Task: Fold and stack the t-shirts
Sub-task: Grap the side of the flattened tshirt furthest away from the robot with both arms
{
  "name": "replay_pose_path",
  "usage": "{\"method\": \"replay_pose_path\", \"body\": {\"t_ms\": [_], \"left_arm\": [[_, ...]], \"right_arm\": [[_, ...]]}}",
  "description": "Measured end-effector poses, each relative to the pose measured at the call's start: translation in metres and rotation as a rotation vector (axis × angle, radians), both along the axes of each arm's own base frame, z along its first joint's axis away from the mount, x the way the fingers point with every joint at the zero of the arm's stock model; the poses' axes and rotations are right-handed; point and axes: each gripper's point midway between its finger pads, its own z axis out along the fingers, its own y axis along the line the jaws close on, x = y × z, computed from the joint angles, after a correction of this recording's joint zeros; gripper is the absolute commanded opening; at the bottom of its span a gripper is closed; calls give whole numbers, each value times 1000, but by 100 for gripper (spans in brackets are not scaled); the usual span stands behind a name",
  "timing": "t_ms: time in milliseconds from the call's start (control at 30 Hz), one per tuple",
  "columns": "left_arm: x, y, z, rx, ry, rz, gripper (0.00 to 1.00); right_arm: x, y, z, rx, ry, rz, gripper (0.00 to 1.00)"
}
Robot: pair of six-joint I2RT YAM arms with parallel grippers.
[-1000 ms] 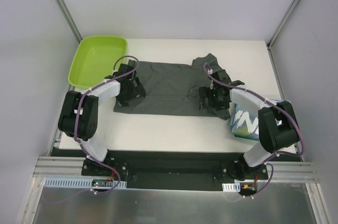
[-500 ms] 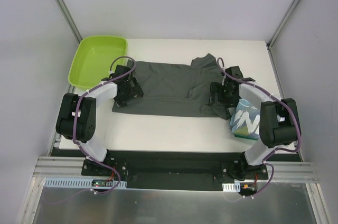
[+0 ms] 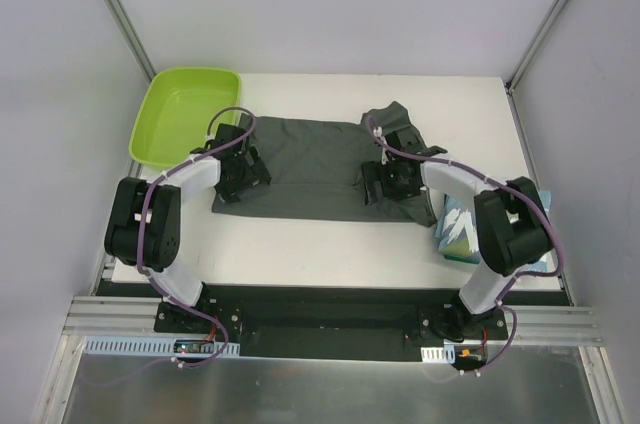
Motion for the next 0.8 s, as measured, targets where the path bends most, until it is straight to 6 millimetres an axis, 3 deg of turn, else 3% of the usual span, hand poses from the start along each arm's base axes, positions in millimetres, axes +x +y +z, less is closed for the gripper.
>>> {"method": "replay_pose_path", "body": {"t_ms": [133,267,333,500,633,800], "left_arm": [[-2,0,0,-2,-10,0,99],[-14,3,0,-7,-21,3,99],[-25,5,-1,-11,-22,11,99],[-60,8,-1,-42,-21,27,99],[-97,10,0,-81,-30,46,99],[-146,13,2,-124,-23,66,99]], "right_arm": [[-7,4,-22,-36,53,12,96],[-14,9,-22,-36,34,12,96],[-26,8,-23,-43,29,18,96],[-75,2,-24,-63,53,30,96],[-120,-4,-25,-62,77,40,96],[-159,-6,-22,-29,97,62,96]]}}
